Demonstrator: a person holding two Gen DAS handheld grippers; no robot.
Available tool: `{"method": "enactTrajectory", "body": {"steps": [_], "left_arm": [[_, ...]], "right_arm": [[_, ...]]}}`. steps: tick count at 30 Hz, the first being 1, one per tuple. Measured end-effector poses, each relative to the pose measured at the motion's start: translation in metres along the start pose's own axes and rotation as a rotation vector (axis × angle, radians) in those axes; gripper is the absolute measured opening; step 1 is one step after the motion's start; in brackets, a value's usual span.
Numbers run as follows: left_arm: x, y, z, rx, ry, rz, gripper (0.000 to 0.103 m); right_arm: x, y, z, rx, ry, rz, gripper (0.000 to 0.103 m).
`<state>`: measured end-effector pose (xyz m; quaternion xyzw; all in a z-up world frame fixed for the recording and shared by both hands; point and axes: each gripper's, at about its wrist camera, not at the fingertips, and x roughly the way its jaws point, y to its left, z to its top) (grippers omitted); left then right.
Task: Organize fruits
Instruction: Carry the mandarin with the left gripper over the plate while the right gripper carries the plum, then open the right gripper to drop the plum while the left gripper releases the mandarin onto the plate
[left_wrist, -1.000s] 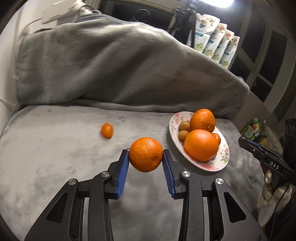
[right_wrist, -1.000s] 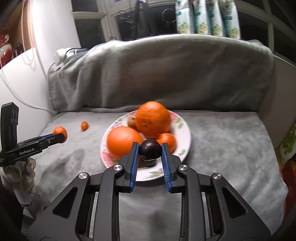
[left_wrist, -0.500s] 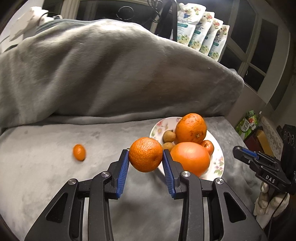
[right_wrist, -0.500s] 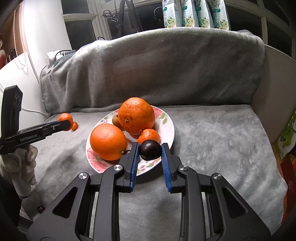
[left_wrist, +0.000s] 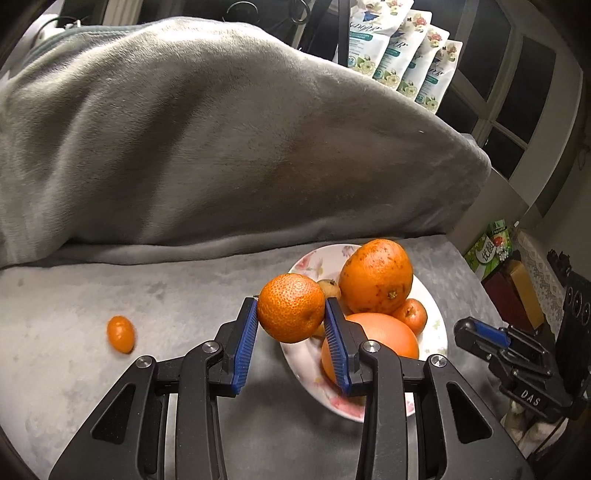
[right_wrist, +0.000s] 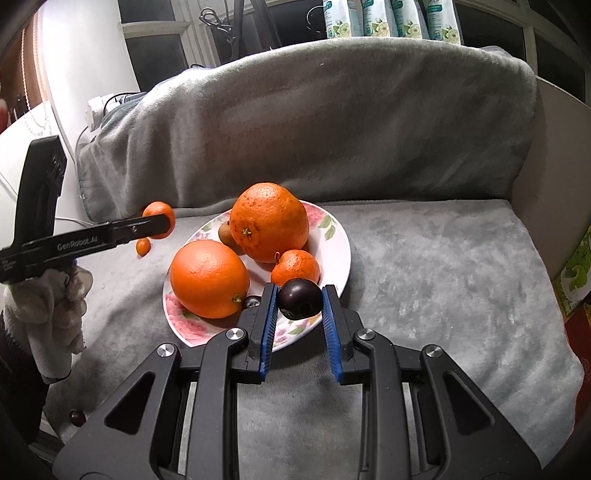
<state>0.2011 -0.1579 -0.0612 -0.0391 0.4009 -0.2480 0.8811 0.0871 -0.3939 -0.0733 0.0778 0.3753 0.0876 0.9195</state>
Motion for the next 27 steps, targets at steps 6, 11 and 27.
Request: {"method": "enactTrajectory", "body": {"steps": [6,11,27], "left_arm": [[0.0072,-0.0014,0.002,0.001,0.019,-0.014,0.035],[0.0092,-0.0021,0.0045,-0.001,0.021,-0.023,0.035],[0.007,-0.004,0.0083,-0.011,0.021,-0.057,0.036]], "right_arm": [[0.0039,0.0016,-0.0002,-0.005,0.007,-0.002,0.025],[0.0052,0.0026,0.0005,-0.015,0.012,0.003,0.025],[0.0087,0.0106,0.0004,-0.038,0.015,0.019,0.026]]}}
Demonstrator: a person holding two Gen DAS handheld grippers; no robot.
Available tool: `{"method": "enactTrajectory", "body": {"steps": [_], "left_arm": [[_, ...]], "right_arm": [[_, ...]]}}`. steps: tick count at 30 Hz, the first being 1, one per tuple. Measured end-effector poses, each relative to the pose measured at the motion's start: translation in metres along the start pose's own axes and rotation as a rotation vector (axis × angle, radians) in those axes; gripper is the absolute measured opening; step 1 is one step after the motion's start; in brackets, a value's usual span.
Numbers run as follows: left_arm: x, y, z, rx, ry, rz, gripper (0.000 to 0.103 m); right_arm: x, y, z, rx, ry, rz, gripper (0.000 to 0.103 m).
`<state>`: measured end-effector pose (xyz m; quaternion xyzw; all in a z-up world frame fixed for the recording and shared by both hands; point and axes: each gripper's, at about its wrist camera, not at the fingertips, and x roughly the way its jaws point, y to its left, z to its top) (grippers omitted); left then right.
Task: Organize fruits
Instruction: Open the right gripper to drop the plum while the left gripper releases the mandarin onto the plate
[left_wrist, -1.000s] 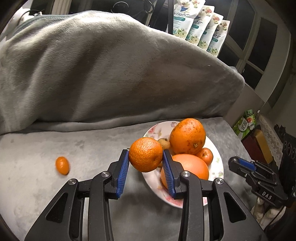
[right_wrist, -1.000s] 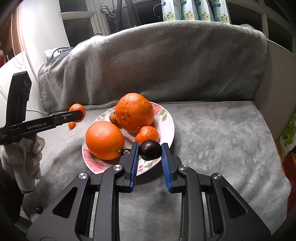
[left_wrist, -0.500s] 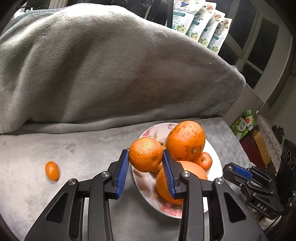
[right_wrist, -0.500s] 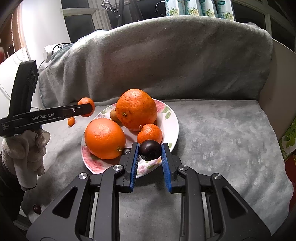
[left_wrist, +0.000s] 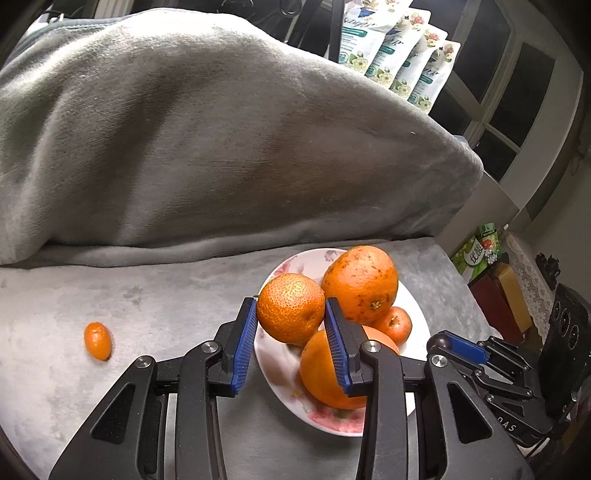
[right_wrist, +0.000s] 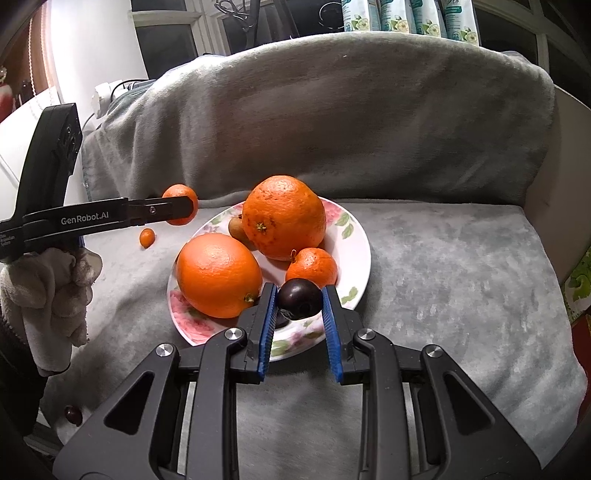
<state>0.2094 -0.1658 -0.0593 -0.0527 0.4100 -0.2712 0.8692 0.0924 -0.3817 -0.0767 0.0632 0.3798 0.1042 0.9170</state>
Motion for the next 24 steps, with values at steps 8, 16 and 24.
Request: {"method": "enactTrajectory", "body": {"steps": [8,16,24], "left_arm": [[-0.001,-0.007,0.003,0.013,-0.008,-0.016,0.057],[-0.005,-0.013,0.004,0.017,-0.024,0.007,0.075],[-0.018,-0.025,0.003,0.074,-0.078,0.085,0.08]], "right_arm": [[-0.006,0.004,0.002,-0.018,-0.026,0.005,0.058],[-0.011,0.012,0.001,-0.054,-0.057,-0.006,0.09],[-0.015,0.016,0.001,-0.063,-0.06,-0.01,0.091]]}}
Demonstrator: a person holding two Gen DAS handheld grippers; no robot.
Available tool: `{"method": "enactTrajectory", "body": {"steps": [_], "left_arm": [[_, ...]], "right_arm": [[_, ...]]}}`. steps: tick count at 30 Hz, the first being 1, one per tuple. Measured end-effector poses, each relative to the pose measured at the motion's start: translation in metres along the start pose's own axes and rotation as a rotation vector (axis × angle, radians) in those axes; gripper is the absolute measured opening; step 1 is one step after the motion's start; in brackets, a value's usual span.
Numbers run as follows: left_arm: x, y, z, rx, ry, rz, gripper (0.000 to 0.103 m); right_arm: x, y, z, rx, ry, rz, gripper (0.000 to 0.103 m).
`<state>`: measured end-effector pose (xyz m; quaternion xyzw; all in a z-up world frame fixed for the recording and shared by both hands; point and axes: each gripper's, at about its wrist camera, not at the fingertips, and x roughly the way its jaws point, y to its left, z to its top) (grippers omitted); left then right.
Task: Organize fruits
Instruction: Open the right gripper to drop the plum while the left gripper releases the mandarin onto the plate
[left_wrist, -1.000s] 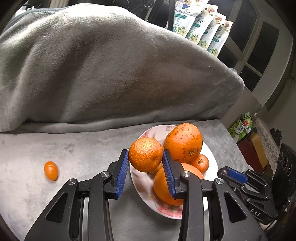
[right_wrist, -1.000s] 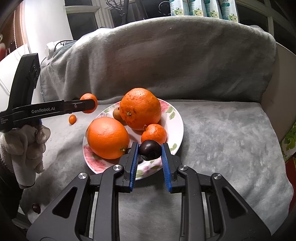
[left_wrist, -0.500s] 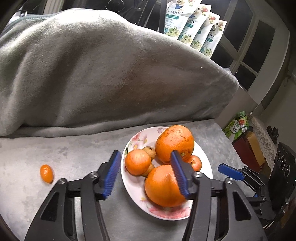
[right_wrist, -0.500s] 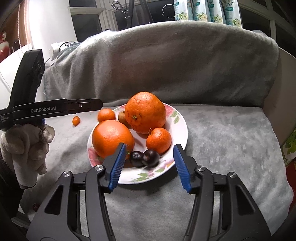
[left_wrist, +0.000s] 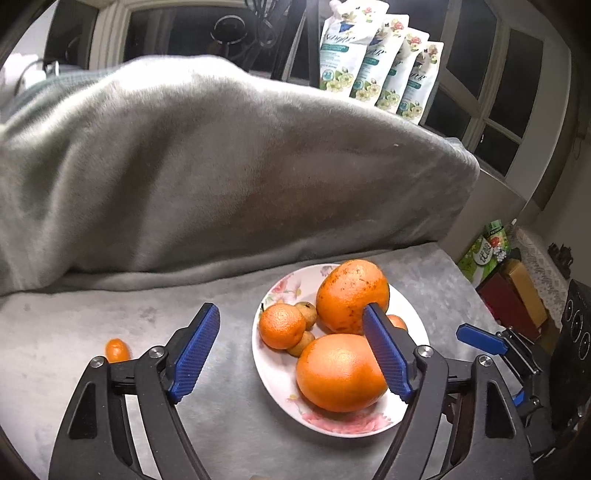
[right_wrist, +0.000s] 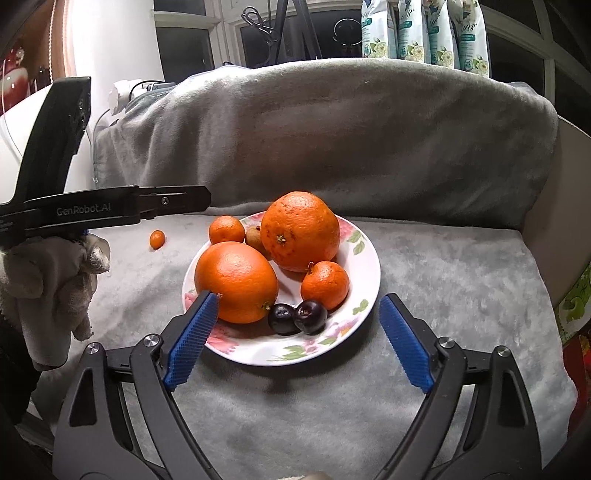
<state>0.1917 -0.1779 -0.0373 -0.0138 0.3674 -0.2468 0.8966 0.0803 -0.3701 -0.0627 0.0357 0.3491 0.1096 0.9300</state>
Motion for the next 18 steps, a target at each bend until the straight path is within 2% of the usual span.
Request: {"method": "enactTrajectory", "body": {"steps": [6,18], "left_arm": [[-0.015,-0.006,-0.001,0.037,-0.043,0.043,0.08],[-0.04,-0.009,-0.007,0.053,-0.088,0.063,0.08]], "right_arm": [[-0.005,-0.002,0.001,0.016,-0.012,0.002,0.092],[-0.016,0.003,0.002,0.02,-0.027,-0.001,0.093]]}}
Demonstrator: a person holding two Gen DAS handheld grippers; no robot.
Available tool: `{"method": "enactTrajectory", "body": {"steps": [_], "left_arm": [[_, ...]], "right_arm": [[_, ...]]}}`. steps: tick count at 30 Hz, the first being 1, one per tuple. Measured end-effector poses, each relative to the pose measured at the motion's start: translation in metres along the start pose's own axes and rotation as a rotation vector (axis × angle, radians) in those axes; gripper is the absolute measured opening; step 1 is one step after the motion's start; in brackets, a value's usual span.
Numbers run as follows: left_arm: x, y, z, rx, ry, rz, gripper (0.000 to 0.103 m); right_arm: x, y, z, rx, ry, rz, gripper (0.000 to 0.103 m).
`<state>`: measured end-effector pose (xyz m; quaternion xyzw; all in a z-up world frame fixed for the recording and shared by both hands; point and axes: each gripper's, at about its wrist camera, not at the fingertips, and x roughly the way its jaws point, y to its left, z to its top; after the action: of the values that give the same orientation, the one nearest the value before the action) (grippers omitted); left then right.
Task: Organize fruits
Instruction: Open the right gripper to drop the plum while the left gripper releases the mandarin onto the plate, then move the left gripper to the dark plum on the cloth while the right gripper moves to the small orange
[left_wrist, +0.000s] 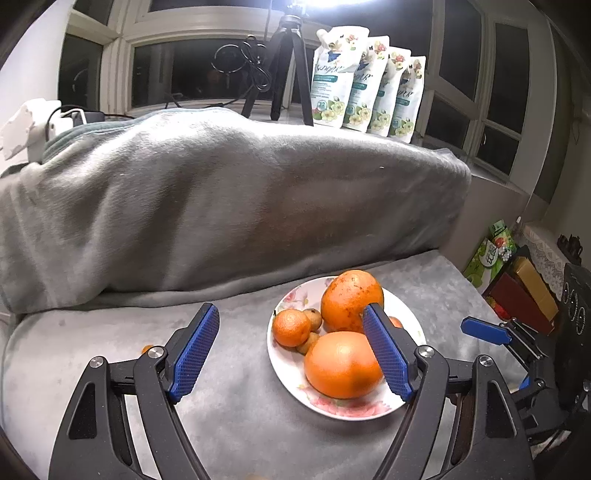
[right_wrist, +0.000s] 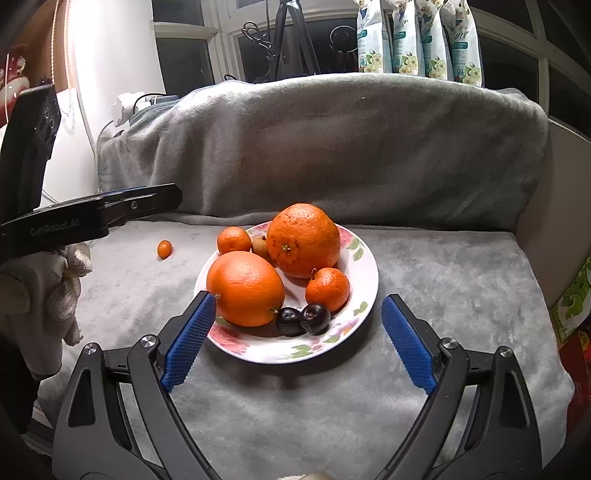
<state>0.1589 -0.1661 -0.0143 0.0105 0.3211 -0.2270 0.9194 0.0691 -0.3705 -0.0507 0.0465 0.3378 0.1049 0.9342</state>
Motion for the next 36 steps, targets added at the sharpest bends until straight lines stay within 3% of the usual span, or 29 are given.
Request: {"method": "enactTrajectory", "body": {"steps": [21,36], "left_arm": [[-0.048,0.024,-0.016,-0.044,-0.053,0.026,0.08],[-0.091,0.074,-0.081,-0.147,-0.008,0.11,0.08]], "right_arm": [[-0.012,0.026,0.006,-0.016,-0.013,0.017,0.093],[-0.002,0.065,0.016,-0.065,-0.006,0.107,0.093]]}}
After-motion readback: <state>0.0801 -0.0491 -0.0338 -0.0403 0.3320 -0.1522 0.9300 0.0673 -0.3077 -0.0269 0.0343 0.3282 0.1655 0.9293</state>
